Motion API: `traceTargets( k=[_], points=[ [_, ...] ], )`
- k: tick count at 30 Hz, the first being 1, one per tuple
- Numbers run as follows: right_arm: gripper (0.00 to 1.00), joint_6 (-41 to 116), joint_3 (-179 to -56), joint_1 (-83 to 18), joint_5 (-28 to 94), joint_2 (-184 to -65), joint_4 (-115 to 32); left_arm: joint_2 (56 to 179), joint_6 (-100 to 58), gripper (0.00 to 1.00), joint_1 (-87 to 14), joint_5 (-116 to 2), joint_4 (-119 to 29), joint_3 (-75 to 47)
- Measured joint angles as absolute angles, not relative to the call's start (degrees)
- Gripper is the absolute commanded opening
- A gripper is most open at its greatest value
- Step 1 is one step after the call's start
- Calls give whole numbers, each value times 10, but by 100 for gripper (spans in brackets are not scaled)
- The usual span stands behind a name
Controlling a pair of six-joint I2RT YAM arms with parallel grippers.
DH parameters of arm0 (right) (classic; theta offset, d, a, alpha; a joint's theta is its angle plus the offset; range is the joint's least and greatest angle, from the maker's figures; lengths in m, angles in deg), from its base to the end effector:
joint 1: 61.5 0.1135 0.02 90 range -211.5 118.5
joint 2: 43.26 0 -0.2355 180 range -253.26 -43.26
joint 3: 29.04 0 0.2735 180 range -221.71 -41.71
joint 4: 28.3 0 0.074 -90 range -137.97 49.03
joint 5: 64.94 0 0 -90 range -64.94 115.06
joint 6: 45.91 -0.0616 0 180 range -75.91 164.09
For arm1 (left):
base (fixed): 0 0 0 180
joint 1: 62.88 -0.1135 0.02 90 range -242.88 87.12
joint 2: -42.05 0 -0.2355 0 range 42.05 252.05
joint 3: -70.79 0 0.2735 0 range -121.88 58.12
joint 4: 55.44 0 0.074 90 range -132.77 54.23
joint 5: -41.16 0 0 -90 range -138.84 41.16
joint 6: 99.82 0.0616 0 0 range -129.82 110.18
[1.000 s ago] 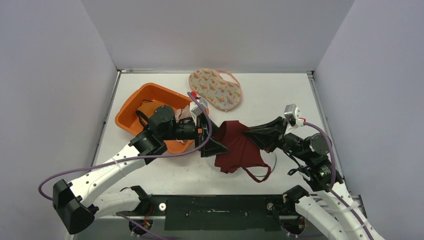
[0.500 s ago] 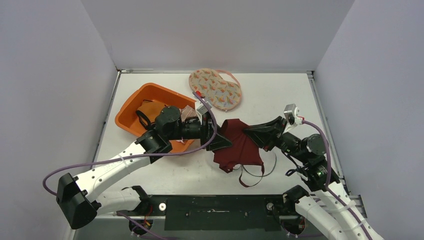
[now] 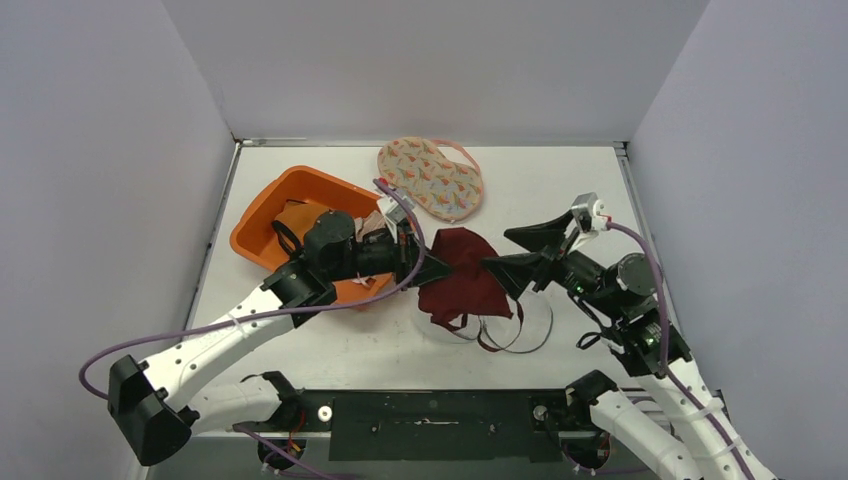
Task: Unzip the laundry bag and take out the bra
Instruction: Place the bra in the bin.
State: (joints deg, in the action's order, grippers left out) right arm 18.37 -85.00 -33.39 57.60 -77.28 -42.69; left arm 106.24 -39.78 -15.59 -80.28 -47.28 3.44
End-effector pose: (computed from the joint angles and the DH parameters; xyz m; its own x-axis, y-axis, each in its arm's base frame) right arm 0.1637 0.1250 0.3640 -0.2721 0.2694 -0.9238 -0.8319 0.4167 0.3665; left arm 0.1912 -0.2544 0.3296 -0.5403 -0.0428 -0.8404 0.8190 0.2026 -0.5369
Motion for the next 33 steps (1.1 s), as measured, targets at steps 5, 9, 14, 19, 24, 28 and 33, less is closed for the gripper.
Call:
traceTargets(
  k=[5,9,14,19,24,28,33],
  points=[
    [90,201,-946,-334,523,-781,-511,999,-389,0,-214,-727,-384,22],
    [90,191,-941,-334,445,-733,-539,940,-389,0,-293,-630,-297,-26],
    [90,162,-843,-333,367,-664,-538,922,-390,0,-390,-556,-232,-98],
    [90,125,-731,-333,343,-648,-548,942,-414,0,-445,-518,-204,-116],
    [90,92,-660,-333,341,-629,-556,971,-483,0,-554,-534,-226,-44],
    [90,83,-645,-333,341,-601,-560,996,-534,0,-612,-564,-257,33],
    [90,80,-638,-333,341,-571,-562,1028,-572,0,-652,-594,-302,88]
  ],
)
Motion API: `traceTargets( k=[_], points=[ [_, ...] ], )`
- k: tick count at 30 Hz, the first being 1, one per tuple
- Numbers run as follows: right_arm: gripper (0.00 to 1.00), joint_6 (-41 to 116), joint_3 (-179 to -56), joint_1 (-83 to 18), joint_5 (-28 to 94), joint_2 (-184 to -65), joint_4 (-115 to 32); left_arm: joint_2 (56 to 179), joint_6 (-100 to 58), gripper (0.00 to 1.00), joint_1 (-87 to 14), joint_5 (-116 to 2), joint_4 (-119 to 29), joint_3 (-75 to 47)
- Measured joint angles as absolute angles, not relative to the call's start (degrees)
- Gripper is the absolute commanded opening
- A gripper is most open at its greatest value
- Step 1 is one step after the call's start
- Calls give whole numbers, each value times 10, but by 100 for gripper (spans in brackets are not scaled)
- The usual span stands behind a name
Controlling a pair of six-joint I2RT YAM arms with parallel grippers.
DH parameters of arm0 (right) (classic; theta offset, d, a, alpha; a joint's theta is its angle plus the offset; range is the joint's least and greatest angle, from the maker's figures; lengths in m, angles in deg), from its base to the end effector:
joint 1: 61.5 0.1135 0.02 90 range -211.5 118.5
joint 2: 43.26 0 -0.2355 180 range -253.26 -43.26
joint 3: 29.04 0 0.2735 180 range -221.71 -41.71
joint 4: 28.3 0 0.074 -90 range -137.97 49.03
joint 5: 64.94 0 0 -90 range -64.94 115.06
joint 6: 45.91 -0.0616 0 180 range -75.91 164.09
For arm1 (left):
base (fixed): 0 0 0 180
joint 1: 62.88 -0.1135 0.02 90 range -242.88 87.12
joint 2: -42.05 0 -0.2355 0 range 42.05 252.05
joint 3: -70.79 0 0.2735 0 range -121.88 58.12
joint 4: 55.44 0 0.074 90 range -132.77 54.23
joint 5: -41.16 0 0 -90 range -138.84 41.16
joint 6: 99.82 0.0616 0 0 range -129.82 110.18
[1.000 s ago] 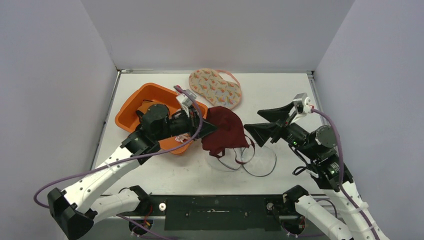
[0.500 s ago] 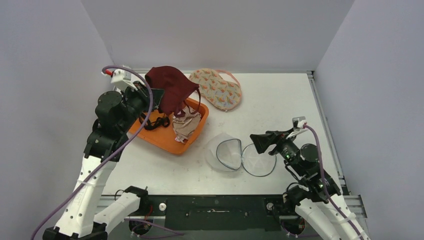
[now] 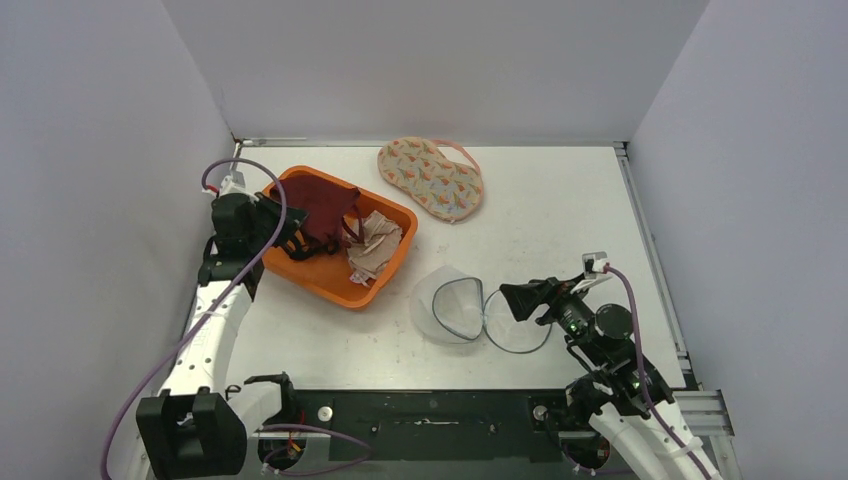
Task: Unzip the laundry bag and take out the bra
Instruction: Place the bra in the bin.
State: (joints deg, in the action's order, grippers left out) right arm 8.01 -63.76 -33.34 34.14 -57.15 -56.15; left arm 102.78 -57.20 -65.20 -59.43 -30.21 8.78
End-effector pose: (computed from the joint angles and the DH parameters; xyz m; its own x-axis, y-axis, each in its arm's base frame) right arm 0.1548 0.0939 0.2508 -0.4429 0.4226 -0.7908 -0.4248 0.6778 0.6001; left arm 0.3015 0.0009 0.2704 -0.3689 -0.7389 -0.5639 -0.2118 0.6576 -0.7230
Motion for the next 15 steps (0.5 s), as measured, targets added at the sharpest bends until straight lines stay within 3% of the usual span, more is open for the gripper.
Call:
traceTargets(
  k=[15],
  points=[
    [91,63,-598,-333,349,-551,-565,1100,-601,0,-671,-603,-376,185]
  ],
)
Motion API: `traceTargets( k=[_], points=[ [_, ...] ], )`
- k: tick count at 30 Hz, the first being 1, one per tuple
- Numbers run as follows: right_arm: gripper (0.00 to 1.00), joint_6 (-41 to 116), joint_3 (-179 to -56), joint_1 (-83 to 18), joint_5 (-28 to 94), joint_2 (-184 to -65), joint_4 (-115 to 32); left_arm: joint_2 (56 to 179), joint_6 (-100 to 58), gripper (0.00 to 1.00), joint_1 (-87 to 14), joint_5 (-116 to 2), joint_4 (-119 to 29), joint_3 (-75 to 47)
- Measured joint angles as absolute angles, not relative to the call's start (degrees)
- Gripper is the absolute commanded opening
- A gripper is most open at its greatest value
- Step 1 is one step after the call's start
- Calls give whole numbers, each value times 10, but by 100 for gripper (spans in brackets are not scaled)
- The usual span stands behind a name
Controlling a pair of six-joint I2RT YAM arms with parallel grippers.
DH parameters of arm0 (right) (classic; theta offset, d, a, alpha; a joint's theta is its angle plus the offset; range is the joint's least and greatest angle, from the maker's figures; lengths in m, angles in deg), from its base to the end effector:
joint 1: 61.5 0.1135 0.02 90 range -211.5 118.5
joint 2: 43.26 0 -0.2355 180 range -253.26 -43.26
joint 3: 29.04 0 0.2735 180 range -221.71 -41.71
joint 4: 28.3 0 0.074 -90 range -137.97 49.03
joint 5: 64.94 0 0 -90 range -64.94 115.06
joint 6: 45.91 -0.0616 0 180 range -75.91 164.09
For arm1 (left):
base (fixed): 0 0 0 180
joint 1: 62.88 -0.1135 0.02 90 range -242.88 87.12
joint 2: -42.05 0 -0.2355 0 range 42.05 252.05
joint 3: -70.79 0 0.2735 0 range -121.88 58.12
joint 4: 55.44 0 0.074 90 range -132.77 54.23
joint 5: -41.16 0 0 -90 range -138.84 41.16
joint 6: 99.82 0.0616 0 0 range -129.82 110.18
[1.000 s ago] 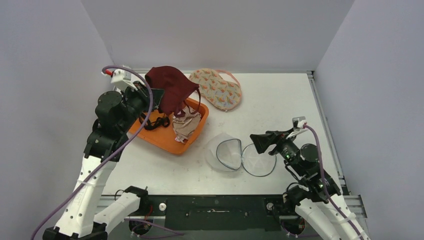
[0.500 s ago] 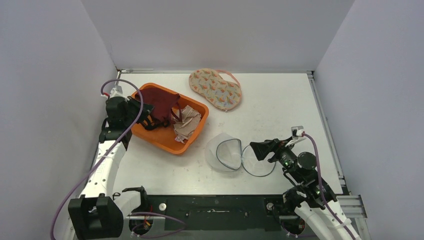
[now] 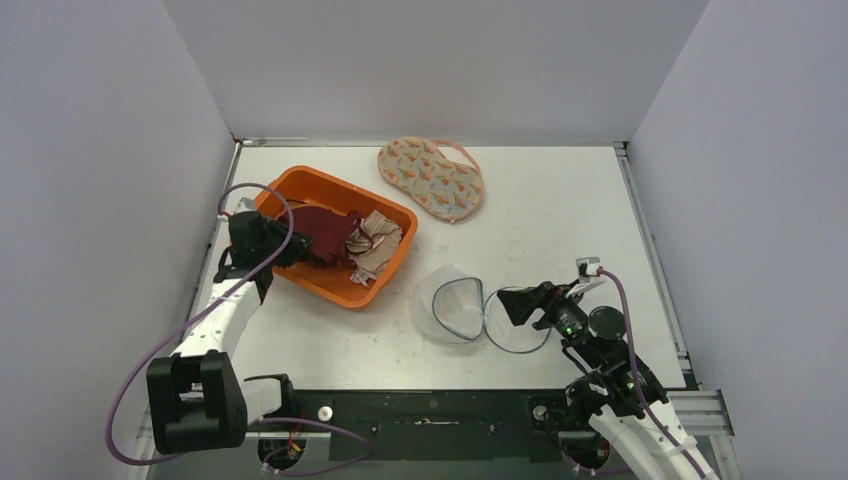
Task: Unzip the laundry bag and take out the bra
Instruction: Place the bra in the bin.
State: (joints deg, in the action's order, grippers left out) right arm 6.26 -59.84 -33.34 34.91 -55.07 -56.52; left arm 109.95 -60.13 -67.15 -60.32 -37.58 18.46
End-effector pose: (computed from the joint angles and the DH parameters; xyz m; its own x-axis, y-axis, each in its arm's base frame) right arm 0.1546 0.0947 0.2291 -0.4882 0.4241 -0.7628 -0.3981 0.6696 0.6271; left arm 0.3071 0.0106 0.1843 -0.4222 -0.7877 -0.4486 -0.3636 0.6005 -0.7122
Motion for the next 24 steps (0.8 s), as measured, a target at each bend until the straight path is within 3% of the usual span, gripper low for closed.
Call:
traceTargets(
  k=[11,24],
  points=[
    [92,62,-594,-333,349,-551,-567,1104,-614,3,-675,-536,-363,209],
    [92,62,-593,-333,349,-551,-572,1133,-617,55,-675,-521,-358,190]
  ],
)
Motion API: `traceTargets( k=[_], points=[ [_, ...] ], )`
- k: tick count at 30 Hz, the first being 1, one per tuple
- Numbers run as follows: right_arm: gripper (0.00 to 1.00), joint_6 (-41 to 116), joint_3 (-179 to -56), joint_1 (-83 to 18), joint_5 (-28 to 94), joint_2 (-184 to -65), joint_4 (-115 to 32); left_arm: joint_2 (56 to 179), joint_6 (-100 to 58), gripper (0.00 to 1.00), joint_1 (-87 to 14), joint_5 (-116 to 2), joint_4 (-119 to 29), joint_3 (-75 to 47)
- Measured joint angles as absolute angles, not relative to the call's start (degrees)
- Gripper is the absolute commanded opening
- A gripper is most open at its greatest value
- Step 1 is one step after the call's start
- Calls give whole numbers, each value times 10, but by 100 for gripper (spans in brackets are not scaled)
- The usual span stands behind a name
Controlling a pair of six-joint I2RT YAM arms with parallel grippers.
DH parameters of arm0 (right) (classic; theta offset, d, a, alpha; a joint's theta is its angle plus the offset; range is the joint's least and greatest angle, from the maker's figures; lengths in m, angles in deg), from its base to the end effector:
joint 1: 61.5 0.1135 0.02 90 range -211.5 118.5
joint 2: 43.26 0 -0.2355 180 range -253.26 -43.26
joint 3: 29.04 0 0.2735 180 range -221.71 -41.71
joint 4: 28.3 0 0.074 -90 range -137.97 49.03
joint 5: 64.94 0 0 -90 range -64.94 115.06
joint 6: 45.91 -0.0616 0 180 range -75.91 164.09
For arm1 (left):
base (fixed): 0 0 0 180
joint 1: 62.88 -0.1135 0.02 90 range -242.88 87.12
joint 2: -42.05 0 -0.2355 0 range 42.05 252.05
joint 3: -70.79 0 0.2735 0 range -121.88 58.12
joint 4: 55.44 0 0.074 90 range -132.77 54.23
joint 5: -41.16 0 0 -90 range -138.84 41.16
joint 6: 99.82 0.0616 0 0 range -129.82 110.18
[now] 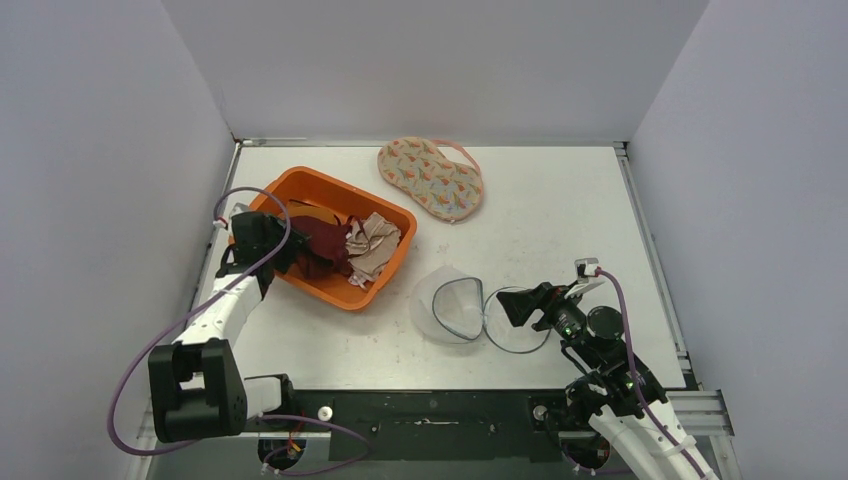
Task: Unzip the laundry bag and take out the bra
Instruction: Place the bra in the bin.
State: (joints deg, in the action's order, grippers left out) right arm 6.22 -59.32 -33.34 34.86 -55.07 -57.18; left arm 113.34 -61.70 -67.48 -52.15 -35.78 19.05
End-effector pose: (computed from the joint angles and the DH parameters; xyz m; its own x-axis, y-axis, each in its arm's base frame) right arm 0.1550 0.0948 0.2240 -0.5018 0.4175 -0.7575 -0.3858 0.6758 0.6280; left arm 0.3065 0.0211 0.1594 -0.3611 -0.8170 -0.4496 -0.5176 0.5766 -0.6321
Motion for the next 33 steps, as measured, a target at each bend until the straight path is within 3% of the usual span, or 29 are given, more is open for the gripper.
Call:
traceTargets(
  k=[6,13,16,20,24,27,33],
  points=[
    [92,62,-593,-333,348,-551,-574,1114,-609,65,-675,-516,-336,180],
    [92,62,-593,-333,349,-551,-573,1049,-583,67,-672,-474,-270,146],
    [92,62,-593,-333,349,-553,-573,1009,-569,58,-665,-443,-254,134],
    [92,62,-593,-333,349,-555,-573,976,-558,33,-645,-447,-272,135],
    [93,62,-593,-333,349,-562,-572,1026,-551,11,-596,-481,-310,130],
    [93,62,-593,-333,349,-565,-573,1089,-550,6,-585,-498,-314,131],
    [93,60,-593,-333,349,-561,-574,1127,-577,8,-645,-485,-323,167]
  ],
)
